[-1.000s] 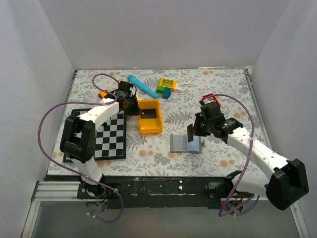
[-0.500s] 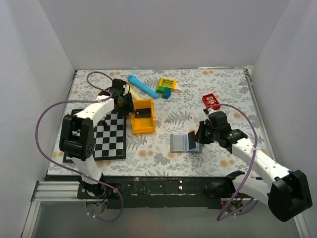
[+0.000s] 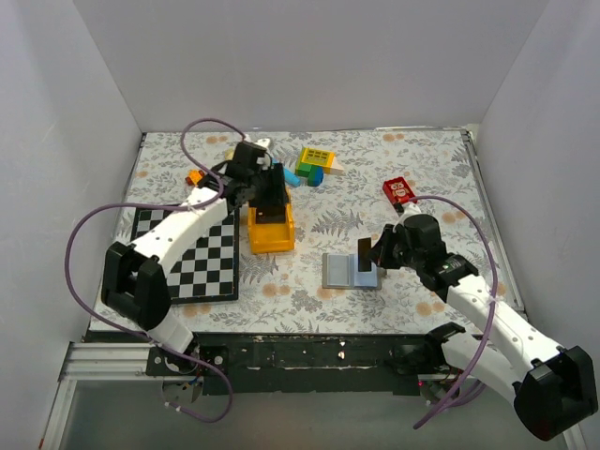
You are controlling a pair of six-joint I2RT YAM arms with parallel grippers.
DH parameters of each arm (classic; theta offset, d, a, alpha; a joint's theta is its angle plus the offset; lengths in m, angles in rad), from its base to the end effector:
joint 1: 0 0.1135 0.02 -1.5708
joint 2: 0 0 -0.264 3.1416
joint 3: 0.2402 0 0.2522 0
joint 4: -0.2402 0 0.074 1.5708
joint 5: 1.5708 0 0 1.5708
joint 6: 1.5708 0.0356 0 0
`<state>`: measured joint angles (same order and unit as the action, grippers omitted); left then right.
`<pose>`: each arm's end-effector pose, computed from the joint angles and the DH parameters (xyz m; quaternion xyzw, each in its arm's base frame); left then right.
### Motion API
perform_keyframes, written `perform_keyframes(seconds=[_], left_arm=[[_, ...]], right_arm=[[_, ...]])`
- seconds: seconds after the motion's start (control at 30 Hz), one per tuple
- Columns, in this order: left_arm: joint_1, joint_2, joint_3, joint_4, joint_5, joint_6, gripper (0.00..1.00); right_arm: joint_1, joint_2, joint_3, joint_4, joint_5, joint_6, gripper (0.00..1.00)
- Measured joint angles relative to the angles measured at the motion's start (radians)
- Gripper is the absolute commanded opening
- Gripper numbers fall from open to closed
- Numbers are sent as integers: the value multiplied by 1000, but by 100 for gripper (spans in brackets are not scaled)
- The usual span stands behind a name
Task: Put the credit cards into the card holder
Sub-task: Insert the credit card into the card holder.
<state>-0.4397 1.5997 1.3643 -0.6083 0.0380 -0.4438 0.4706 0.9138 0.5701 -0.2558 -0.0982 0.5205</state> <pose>0.3185 -0.1513 0.2967 0.0048 0.9345 -0.1681 0.3138 0.1766 0.0938 0.2347 -0.0009 0.8836 0.2599 0.3895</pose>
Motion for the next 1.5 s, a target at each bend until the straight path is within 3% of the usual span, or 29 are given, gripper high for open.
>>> perform_keyframes(seconds=[0.13, 0.33, 0.6, 0.93, 1.5], left_arm=[[-169, -2, -56, 95, 56, -31, 46], [-345, 58, -156, 198, 129, -95, 21], [-374, 105, -195, 280, 156, -111, 17], [-391, 146, -326, 412, 181, -143, 16], [-394, 204, -337, 459, 175, -151, 13]], right_arm=[[-4, -18, -6, 0, 19, 0, 1], [-29, 46, -10, 19, -38, 4, 1], [-84, 77, -26, 58, -132, 8, 1], [-124, 159, -163, 194, -274, 25, 1], [-152, 198, -175, 259, -290, 39, 1]])
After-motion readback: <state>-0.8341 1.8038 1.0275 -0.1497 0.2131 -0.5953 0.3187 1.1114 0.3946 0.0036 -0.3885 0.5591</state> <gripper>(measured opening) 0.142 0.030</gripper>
